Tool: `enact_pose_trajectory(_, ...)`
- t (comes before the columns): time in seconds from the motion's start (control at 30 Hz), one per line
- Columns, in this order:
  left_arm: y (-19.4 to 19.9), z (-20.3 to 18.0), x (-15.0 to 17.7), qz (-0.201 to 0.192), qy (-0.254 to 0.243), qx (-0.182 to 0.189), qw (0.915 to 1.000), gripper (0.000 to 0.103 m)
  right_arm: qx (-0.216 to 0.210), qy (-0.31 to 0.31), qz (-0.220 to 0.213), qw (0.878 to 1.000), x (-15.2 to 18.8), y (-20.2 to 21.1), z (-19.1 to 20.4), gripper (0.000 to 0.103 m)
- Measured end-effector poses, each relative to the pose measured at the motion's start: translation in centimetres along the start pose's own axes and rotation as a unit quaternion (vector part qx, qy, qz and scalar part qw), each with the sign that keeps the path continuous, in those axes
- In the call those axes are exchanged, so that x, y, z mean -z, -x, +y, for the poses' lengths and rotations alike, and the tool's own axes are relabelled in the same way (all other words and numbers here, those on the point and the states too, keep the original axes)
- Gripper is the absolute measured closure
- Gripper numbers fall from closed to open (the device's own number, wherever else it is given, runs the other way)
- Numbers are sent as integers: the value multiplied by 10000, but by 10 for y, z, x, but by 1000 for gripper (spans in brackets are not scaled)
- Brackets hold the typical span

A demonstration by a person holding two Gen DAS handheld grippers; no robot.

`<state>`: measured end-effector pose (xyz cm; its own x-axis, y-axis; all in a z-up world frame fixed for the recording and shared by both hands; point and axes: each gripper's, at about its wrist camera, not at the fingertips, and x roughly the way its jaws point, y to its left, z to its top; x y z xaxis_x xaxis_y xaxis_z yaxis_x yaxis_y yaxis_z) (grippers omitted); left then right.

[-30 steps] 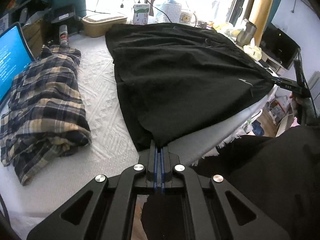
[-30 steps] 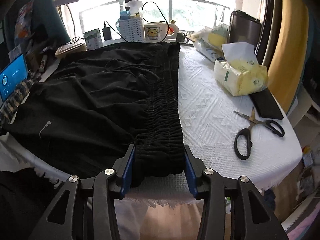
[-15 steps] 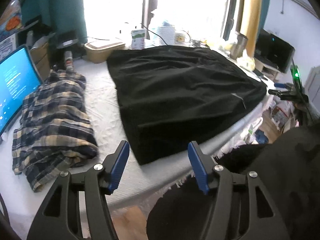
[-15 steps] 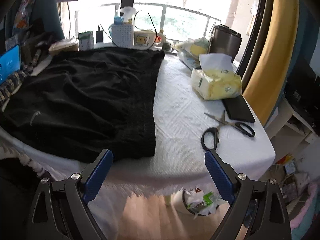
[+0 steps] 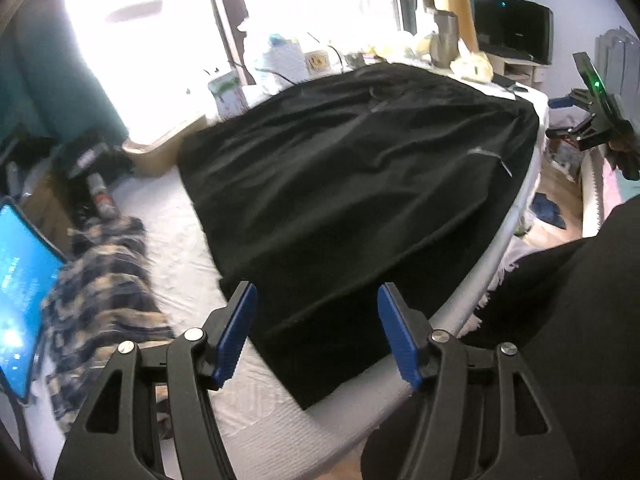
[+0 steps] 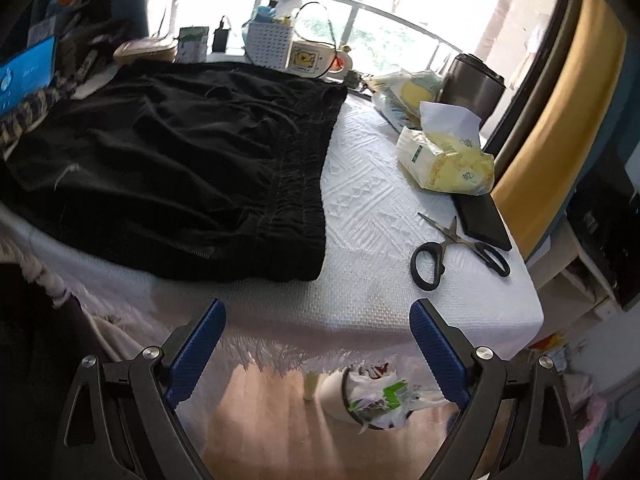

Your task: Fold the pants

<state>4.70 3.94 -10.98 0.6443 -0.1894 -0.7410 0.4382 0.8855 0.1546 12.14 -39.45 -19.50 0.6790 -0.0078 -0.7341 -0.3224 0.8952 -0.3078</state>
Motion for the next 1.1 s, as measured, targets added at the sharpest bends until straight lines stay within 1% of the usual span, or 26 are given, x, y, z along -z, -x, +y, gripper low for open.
enact_pose_trajectory(0.07, -8, 0, 4, 143, 70, 99, 9998, 40, 38, 30, -22, 10000, 0, -3, 3, 9)
enact_pose_trajectory(0.17, -19, 1, 10, 395, 296, -8, 9988, 40, 180, 185, -76, 9996, -7, -9, 10, 9)
enact_pose_trajectory(0.2, -19, 2, 13, 400, 352, 30, 9986, 40, 213, 239, -171, 9993, -11, -9, 13, 9)
enact_pose_trajectory(0.3, -17, 2, 17, 388, 453, 183, 9981, 40, 262, 366, -279, 9986, -23, -12, 19, 9)
enact_pose_trajectory(0.37, -15, 0, 18, 376, 393, 213, 9983, 40, 241, 483, -376, 9978, -32, -15, 27, 9)
enact_pose_trajectory(0.43, -13, -4, 18, 375, 265, 262, 9986, 40, 131, 590, -468, 9971, -38, -16, 35, 9)
enact_pose_trajectory(0.53, -13, -9, 17, 362, 94, 206, 9991, 40, 42, 831, -580, 9948, -43, -15, 49, 9)
enact_pose_trajectory(0.67, -18, -5, 14, 292, 101, 164, 9994, 40, 8, 814, -744, 9939, -47, -12, 52, 9)
enact_pose_trajectory(0.77, -22, -5, 11, 227, 70, 227, 9995, 40, -54, 765, -810, 9938, -49, -11, 52, 10)
enact_pose_trajectory(0.8, -21, -7, 12, 193, 45, 239, 9995, 40, -114, 719, -844, 9938, -49, -11, 51, 14)
enact_pose_trajectory(0.83, -21, -9, 12, 161, 17, 262, 9995, 41, -251, 640, -863, 9939, -50, -11, 50, 35)
enact_pose_trajectory(0.87, -19, -11, 14, 128, -12, 327, 9994, 51, -395, 520, -823, 9945, -51, -13, 47, 57)
enact_pose_trajectory(0.9, -18, -13, 15, 100, -43, 429, 9990, 58, -457, 458, -791, 9948, -50, -15, 46, 60)
enact_pose_trajectory(0.93, -16, -16, 17, 72, -49, 531, 9985, 70, -515, 462, -787, 9945, -49, -16, 47, 66)
enact_pose_trajectory(0.97, -14, -18, 19, 41, -34, 577, 9983, 80, -601, 465, -788, 9940, -48, -16, 49, 73)
enact_pose_trajectory(1.07, -9, -24, 25, -99, 112, 565, 9983, 95, -640, 430, -839, 9935, -44, -15, 51, 79)
enact_pose_trajectory(1.1, -8, -23, 26, -137, 194, 537, 9983, 96, -676, 409, -866, 9931, -44, -14, 51, 81)
